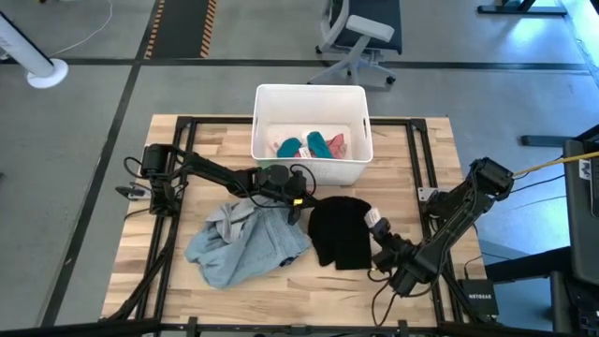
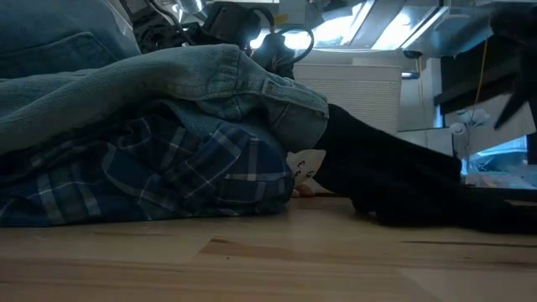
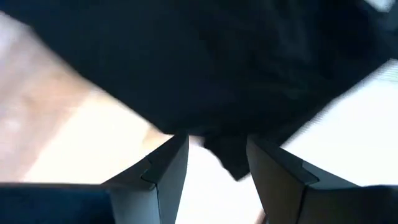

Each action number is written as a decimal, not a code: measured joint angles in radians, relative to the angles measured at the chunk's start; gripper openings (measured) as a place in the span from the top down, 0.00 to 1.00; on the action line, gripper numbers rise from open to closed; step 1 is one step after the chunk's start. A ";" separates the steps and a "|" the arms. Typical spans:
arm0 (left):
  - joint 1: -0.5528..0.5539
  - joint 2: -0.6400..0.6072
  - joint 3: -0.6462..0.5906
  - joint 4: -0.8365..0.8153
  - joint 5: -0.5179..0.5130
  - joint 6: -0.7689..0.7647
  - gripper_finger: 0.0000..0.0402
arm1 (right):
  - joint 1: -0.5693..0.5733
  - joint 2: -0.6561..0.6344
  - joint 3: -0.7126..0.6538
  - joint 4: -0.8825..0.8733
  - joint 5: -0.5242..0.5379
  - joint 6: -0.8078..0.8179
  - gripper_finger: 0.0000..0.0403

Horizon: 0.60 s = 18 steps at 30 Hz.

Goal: Sort clothes
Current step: Put the black shorts into the white laundry bin

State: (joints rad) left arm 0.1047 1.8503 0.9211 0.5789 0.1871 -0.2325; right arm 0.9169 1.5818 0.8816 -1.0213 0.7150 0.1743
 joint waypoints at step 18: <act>-0.005 0.000 0.000 0.000 -0.003 0.026 0.96 | -0.001 0.000 -0.306 0.522 0.042 -0.112 0.55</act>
State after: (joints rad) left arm 0.0998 1.8503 0.9211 0.5789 0.1841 -0.2064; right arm 0.9156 1.5818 0.5759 -0.4995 0.7567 0.0620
